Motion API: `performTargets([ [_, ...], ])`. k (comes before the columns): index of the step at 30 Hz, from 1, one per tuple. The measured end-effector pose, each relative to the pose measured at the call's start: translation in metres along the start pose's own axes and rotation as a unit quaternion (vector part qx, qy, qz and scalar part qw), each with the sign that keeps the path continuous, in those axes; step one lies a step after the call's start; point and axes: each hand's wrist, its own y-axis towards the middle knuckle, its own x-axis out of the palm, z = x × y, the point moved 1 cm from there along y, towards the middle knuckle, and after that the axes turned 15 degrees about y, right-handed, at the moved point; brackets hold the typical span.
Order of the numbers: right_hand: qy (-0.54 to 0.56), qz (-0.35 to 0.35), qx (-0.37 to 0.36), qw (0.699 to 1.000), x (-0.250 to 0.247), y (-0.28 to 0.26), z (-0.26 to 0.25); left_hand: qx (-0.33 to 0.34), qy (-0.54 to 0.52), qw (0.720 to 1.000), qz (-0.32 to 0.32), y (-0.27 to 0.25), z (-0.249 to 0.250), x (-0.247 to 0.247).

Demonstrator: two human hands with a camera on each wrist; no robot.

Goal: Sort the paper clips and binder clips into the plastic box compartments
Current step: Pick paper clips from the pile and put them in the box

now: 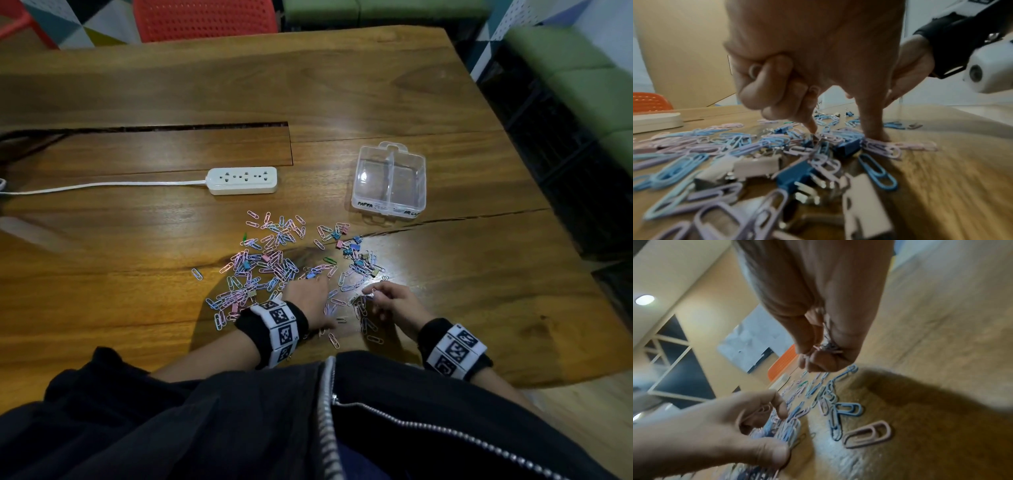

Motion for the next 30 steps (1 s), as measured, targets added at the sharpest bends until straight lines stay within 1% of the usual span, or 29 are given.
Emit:
performTargets([
  [3, 0.124, 0.004, 0.052, 0.991, -0.002, -0.002, 0.002, 0.019, -0.022, 1.000, -0.003, 0.004, -0.002, 0.001],
  [5, 0.147, 0.012, 0.068, 0.987, 0.001, -0.003, 0.005, 0.033, -0.029, 0.999, 0.002, 0.004, -0.003, 0.000],
  [7, 0.135, 0.012, 0.090, 0.987, 0.004, -0.005, 0.010, 0.047, -0.032, 0.998, 0.002, 0.005, -0.005, 0.000],
  [9, 0.081, 0.018, 0.085, 0.993, 0.006, -0.005, 0.012, 0.056, -0.043, 0.997, -0.008, 0.005, -0.008, 0.001],
  [10, 0.028, 0.029, 0.067, 0.997, 0.007, -0.006, 0.012, 0.057, -0.057, 0.997, -0.013, 0.005, -0.010, 0.001],
  [11, -0.052, 0.044, 0.037, 0.997, 0.006, -0.006, 0.013, 0.058, -0.079, 0.995, -0.019, 0.006, -0.013, 0.001],
  [12, -0.152, 0.059, -0.001, 0.987, 0.005, -0.006, 0.015, 0.060, -0.114, 0.991, -0.023, 0.006, -0.016, 0.001],
  [13, -0.252, 0.071, -0.039, 0.964, 0.004, -0.007, 0.018, 0.064, -0.167, 0.983, -0.028, 0.006, -0.018, 0.001],
  [14, -0.328, 0.084, -0.067, 0.939, 0.002, -0.008, 0.022, 0.065, -0.231, 0.970, -0.033, 0.007, -0.021, 0.000],
  [15, -0.381, 0.091, -0.084, 0.916, 0.001, -0.009, 0.025, 0.060, -0.292, 0.954, -0.038, 0.008, -0.024, -0.001],
  [16, -0.415, 0.089, -0.089, 0.901, 0.000, -0.010, 0.029, 0.048, -0.359, 0.931, -0.047, 0.009, -0.028, -0.002],
  [17, -0.440, 0.078, -0.088, 0.890, 0.000, -0.010, 0.032, 0.028, -0.438, 0.896, -0.066, 0.010, -0.031, -0.002],
  [18, -0.457, 0.061, -0.081, 0.884, 0.001, -0.010, 0.034, 0.008, -0.524, 0.847, -0.091, 0.011, -0.034, -0.001],
  [19, -0.459, 0.048, -0.075, 0.884, 0.002, -0.008, 0.035, -0.008, -0.608, 0.786, -0.113, 0.011, -0.036, 0.000],
  [20, -0.448, 0.042, -0.075, 0.890, 0.004, -0.007, 0.034, -0.017, -0.681, 0.722, -0.125, 0.010, -0.038, 0.001],
  [21, -0.432, 0.038, -0.081, 0.897, 0.006, -0.006, 0.033, -0.021, -0.736, 0.664, -0.133, 0.010, -0.039, 0.002],
  [22, -0.420, 0.032, -0.085, 0.903, 0.008, -0.004, 0.032, -0.020, -0.774, 0.617, -0.140, 0.009, -0.040, 0.002],
  [23, -0.415, 0.024, -0.084, 0.906, 0.010, -0.002, 0.031, -0.016, -0.799, 0.583, -0.147, 0.009, -0.041, 0.002],
  [24, -0.413, 0.016, -0.077, 0.908, 0.012, -0.001, 0.030, -0.010, -0.816, 0.558, -0.153, 0.008, -0.041, 0.001],
  [25, -0.412, 0.009, -0.072, 0.908, 0.014, 0.000, 0.028, -0.007, -0.824, 0.544, -0.159, 0.007, -0.041, 0.000],
  [26, -0.414, 0.003, -0.070, 0.908, 0.015, 0.002, 0.027, -0.005, -0.823, 0.543, -0.165, 0.006, -0.040, -0.001],
  [27, -0.412, -0.001, -0.071, 0.908, 0.016, 0.003, 0.026, -0.006, -0.812, 0.557, -0.173, 0.006, -0.039, -0.002],
  [28, -0.403, -0.001, -0.070, 0.913, 0.016, 0.004, 0.024, -0.011, -0.792, 0.583, -0.182, 0.005, -0.038, -0.001],
  [29, -0.382, 0.000, -0.065, 0.922, 0.015, 0.004, 0.023, -0.016, -0.770, 0.608, -0.192, 0.005, -0.036, -0.001],
  [30, -0.354, 0.000, -0.057, 0.934, 0.013, 0.003, 0.021, -0.020, -0.756, 0.622, -0.202, 0.006, -0.035, 0.000],
])
